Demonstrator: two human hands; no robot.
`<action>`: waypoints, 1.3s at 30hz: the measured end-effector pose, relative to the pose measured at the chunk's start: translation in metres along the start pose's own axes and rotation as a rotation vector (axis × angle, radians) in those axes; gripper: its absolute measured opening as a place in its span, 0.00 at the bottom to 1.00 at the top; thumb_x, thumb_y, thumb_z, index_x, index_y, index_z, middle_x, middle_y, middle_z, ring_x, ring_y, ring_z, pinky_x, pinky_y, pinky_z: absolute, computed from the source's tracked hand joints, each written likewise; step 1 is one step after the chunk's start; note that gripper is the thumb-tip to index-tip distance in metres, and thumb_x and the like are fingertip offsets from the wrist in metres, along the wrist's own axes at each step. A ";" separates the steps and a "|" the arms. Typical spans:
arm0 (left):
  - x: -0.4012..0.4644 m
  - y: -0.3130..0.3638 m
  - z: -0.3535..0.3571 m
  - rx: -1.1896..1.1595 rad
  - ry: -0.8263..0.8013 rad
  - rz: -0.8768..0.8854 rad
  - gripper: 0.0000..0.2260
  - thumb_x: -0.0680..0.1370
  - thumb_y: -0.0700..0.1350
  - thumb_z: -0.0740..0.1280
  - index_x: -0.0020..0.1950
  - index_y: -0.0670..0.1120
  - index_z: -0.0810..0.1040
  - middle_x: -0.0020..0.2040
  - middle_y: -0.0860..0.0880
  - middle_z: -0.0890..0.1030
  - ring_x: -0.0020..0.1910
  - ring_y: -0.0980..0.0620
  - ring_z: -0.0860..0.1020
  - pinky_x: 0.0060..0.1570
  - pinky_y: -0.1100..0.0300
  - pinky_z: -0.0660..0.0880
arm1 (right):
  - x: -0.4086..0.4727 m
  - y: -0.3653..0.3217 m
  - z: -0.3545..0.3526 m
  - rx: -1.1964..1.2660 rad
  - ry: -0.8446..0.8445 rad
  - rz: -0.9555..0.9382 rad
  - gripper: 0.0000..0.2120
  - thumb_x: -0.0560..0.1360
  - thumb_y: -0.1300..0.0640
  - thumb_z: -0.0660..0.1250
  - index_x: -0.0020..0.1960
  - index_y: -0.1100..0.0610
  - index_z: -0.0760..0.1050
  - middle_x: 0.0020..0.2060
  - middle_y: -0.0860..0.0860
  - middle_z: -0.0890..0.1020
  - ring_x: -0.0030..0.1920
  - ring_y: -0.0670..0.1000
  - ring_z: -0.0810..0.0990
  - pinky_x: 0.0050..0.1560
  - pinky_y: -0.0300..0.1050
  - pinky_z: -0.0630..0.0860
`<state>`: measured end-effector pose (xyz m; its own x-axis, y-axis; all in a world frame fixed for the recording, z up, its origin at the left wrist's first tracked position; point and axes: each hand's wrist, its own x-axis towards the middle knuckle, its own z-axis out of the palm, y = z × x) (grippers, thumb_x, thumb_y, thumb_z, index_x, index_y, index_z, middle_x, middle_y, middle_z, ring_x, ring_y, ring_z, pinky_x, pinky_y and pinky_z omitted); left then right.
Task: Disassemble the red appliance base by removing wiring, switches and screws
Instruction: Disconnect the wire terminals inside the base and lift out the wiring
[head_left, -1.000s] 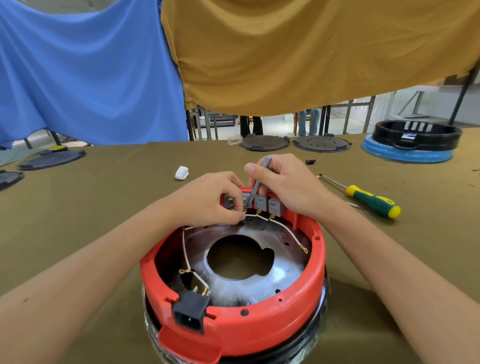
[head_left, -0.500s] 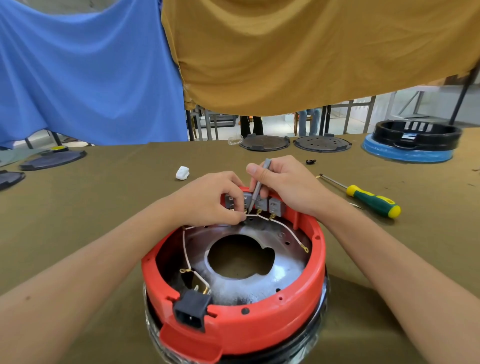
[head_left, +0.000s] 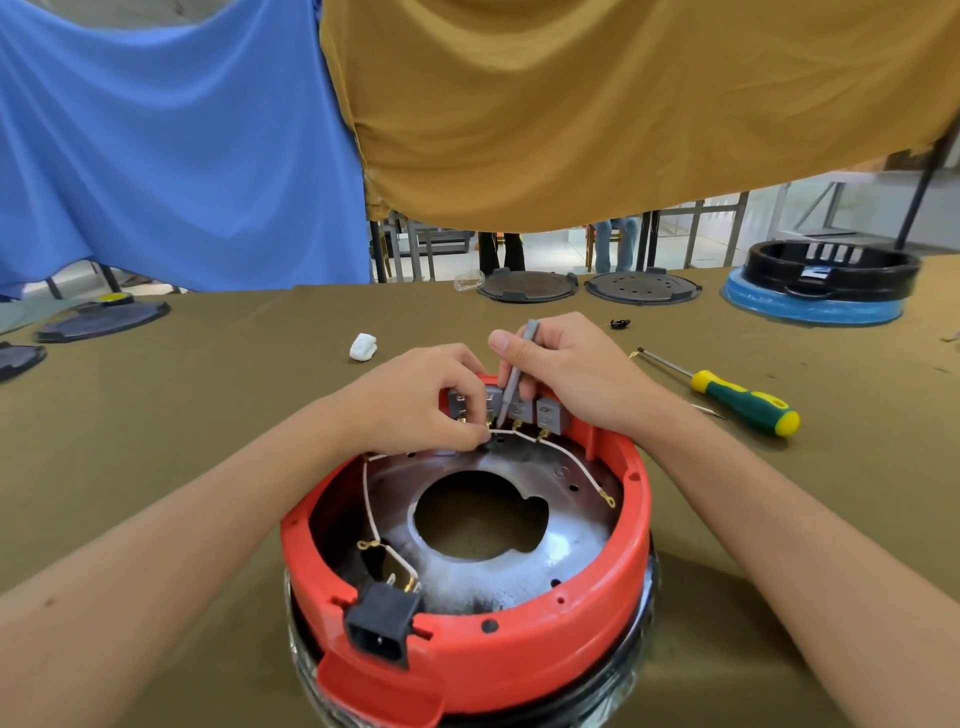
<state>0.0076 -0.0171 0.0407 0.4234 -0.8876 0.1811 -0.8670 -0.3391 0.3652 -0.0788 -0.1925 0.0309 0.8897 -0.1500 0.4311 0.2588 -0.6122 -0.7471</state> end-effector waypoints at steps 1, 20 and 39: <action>0.000 0.000 0.000 0.005 0.003 0.000 0.04 0.72 0.47 0.74 0.37 0.53 0.83 0.56 0.59 0.74 0.52 0.61 0.76 0.58 0.52 0.73 | 0.000 0.000 0.000 0.011 -0.014 0.009 0.19 0.81 0.45 0.64 0.37 0.55 0.81 0.27 0.50 0.81 0.29 0.44 0.78 0.39 0.39 0.75; 0.000 0.001 0.001 0.042 0.041 -0.012 0.05 0.72 0.47 0.74 0.37 0.53 0.82 0.53 0.60 0.75 0.50 0.63 0.75 0.55 0.62 0.71 | -0.001 0.000 0.000 0.059 0.075 -0.042 0.18 0.80 0.44 0.65 0.38 0.56 0.81 0.32 0.54 0.84 0.33 0.49 0.81 0.43 0.46 0.77; -0.016 -0.002 -0.011 0.191 0.089 0.010 0.07 0.72 0.50 0.74 0.35 0.55 0.78 0.57 0.57 0.73 0.52 0.67 0.72 0.51 0.77 0.63 | -0.005 -0.010 -0.008 0.151 0.055 -0.090 0.16 0.79 0.54 0.69 0.40 0.65 0.79 0.34 0.59 0.83 0.33 0.51 0.82 0.41 0.43 0.79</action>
<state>0.0058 0.0011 0.0465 0.4288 -0.8632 0.2664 -0.9017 -0.3909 0.1850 -0.0894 -0.1919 0.0406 0.8395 -0.1444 0.5239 0.3941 -0.5020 -0.7699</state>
